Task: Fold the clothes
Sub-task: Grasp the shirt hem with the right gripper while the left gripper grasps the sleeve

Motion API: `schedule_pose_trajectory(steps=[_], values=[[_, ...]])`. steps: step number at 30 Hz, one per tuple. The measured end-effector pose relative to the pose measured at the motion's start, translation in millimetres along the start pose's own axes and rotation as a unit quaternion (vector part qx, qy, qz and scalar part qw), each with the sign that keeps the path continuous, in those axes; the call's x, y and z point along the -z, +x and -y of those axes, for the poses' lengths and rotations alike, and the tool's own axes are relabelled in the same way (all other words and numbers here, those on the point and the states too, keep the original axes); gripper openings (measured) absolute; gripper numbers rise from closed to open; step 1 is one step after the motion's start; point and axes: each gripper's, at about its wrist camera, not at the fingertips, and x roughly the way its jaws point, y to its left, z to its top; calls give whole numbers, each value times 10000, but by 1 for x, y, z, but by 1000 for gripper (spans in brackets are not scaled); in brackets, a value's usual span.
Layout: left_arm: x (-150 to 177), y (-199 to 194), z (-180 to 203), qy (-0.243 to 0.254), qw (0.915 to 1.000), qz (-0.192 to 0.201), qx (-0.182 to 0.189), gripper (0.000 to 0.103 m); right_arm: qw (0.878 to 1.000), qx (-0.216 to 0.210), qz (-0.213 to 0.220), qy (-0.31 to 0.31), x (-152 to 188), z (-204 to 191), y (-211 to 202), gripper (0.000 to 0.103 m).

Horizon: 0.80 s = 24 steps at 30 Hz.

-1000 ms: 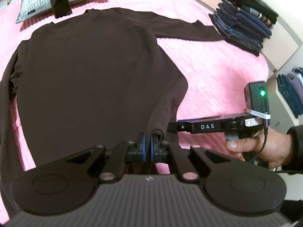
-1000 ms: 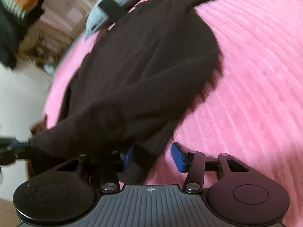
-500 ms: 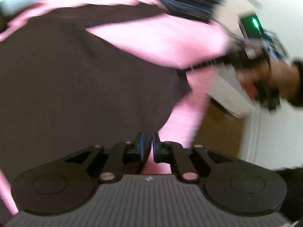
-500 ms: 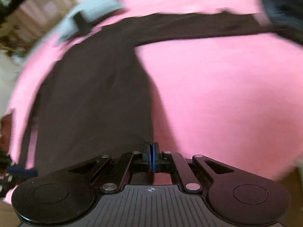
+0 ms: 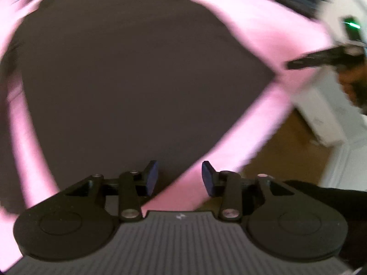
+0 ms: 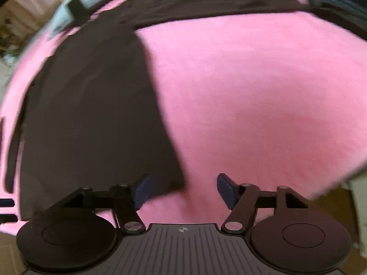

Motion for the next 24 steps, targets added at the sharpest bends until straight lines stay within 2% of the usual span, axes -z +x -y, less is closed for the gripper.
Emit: schedule_pose_trajectory(steps=[2,4,5,8,11,15,17,18,20,24], values=[[18,-3,-29,-486,9978,-57,-443,38,9994,-158,-202,-248,-4,-7,22,65],[35,-5,-52,-902,9933,-95,-720,38,9984,-105,-395,-397,-9,-9,44,64],[44,-6,-63,-1092,9906,-107,-822,38,9977,-10,-448,-503,-10,-9,50,54],[66,-7,-88,-1582,9821,-112,-1017,38,9948,314,-621,-743,-12,-10,49,8],[77,2,-102,-2033,9756,9,-829,39,9875,643,-768,-1213,-5,-17,34,7],[73,31,-119,-2441,9687,190,-401,38,9831,812,-900,-1368,-4,-25,38,7],[70,43,-122,-2521,9673,107,-268,27,9782,939,-982,-1569,-9,-35,44,6],[68,49,-123,-2540,9669,26,-225,7,9756,1001,-1020,-1665,-11,-38,46,6],[66,47,-123,-2567,9663,9,-184,1,9732,1150,-1015,-1714,-16,-40,38,6],[76,22,-115,-2483,9685,82,-164,1,9749,1314,-1030,-1476,-14,-35,18,6]])
